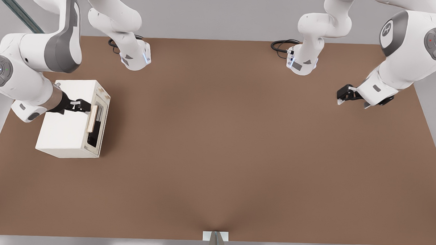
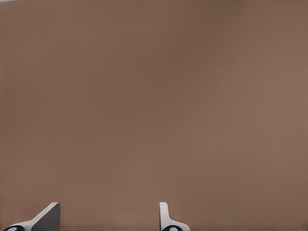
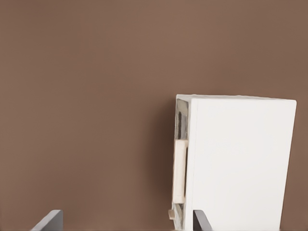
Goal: Keep left arm still and open the oven door with right arm
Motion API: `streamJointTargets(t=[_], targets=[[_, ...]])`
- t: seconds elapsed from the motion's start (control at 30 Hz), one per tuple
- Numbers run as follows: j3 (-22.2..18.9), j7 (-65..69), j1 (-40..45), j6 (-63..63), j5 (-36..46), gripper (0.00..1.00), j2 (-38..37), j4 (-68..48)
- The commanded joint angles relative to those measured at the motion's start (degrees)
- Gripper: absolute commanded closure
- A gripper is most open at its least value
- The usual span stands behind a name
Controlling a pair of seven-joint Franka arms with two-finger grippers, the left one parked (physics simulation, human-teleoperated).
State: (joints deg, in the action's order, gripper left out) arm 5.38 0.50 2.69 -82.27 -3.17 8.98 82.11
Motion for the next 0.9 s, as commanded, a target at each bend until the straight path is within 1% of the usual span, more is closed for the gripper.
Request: streamJointTargets(t=[0.0, 0.07, 0.1, 0.13, 0.17, 0.23, 0.27, 0.33, 0.37, 0.4, 0.43, 0.53, 0.57, 0.67, 0.73, 0.77, 0.87], targets=[[0.0, 0.9, 0.0, 0.2, -0.1, 0.00, 0.0, 0.0], [0.1, 1.3, -0.8, 0.4, -2.4, 0.00, 0.6, 0.3], [0.7, 1.3, -5.7, 0.9, -10.4, 0.00, 2.7, 0.3], [0.7, 1.6, -9.7, 2.0, -17.1, 0.48, 5.4, 0.4], [0.7, 4.1, -10.4, 1.9, -17.4, 0.78, 6.7, 0.2], [0.7, 4.9, -17.0, 1.9, -29.2, 0.79, 7.8, 4.2], [0.7, 4.6, -18.2, 1.2, -33.0, 0.79, 7.8, 6.3], [0.7, 4.5, -18.2, -0.7, -37.6, 0.79, 7.0, 11.0], [0.7, 4.5, -18.7, -1.1, -41.6, 0.79, 6.0, 13.8], [0.7, 2.6, -19.3, -1.4, -44.6, 0.79, 5.4, 16.5], [0.7, 0.3, -20.4, -1.4, -45.8, 0.79, 4.9, 18.6], [0.7, -9.2, -22.6, -0.8, -47.3, 0.79, 2.6, 24.9], [0.7, -9.8, -22.4, -1.6, -47.3, 0.79, 1.8, 26.3], [0.6, -14.3, -20.8, -8.7, -47.2, 0.79, -3.4, 33.1], [0.4, -20.7, -18.6, -12.4, -46.1, 0.79, -3.4, 35.1], [0.3, -21.2, -16.6, -14.7, -44.1, 0.79, -3.1, 35.7], [0.2, -21.9, -14.7, -17.7, -40.3, 0.79, -2.6, 37.5]])
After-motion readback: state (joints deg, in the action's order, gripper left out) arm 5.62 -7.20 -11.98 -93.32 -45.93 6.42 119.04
